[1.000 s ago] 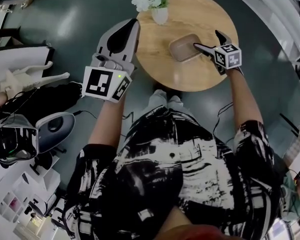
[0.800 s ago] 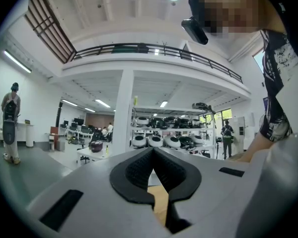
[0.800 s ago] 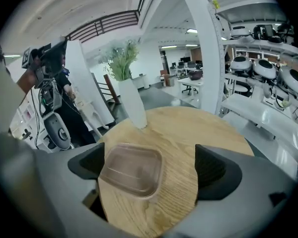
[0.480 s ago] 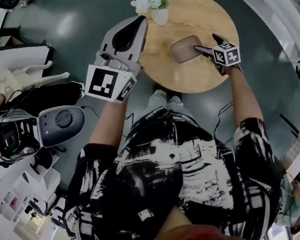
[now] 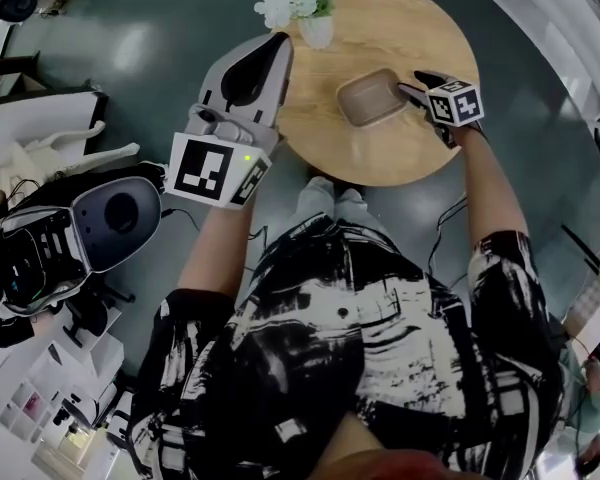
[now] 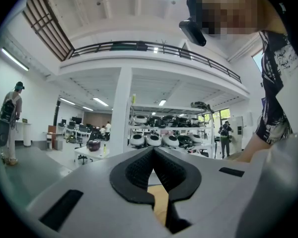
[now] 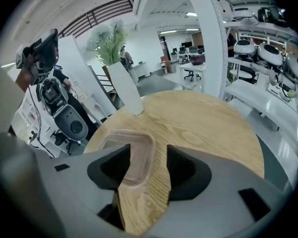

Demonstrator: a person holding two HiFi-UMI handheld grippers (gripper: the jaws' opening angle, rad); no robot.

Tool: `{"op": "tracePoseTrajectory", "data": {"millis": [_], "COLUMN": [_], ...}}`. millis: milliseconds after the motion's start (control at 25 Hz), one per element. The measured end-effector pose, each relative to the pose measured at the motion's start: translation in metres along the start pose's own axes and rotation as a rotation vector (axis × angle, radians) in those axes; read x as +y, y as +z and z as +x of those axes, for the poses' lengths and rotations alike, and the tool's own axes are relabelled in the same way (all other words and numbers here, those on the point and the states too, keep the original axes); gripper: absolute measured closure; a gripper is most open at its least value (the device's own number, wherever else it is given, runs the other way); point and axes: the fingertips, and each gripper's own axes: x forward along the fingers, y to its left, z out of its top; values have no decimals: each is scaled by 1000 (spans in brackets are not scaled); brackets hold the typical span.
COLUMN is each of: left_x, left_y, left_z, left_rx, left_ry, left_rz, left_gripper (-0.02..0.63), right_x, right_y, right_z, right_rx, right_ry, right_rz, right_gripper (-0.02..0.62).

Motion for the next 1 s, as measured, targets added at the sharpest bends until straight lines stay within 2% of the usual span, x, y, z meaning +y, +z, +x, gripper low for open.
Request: {"op": "tracePoseTrajectory", "data": {"millis": [80,360,760,1000], "left_x": [0,2,5,2], "left_y": [0,6,8,8], "left_z": [0,0,-3,-4], "left_rx": [2,5,9,9], "left_ry": [2,8,22,23], "left_rz": [0,0,0,1], "left_gripper": [606,606,606,606], "right_x": [0,-2,4,6], "right_y": [-2,-8,-15,-15], "right_z": [2,9,13,12], "right_rx": [21,82,124,134], "right_ry": [4,24,123,182], "right_rz": [-12,-8,80,138], "right_gripper": [397,423,489,502]}}
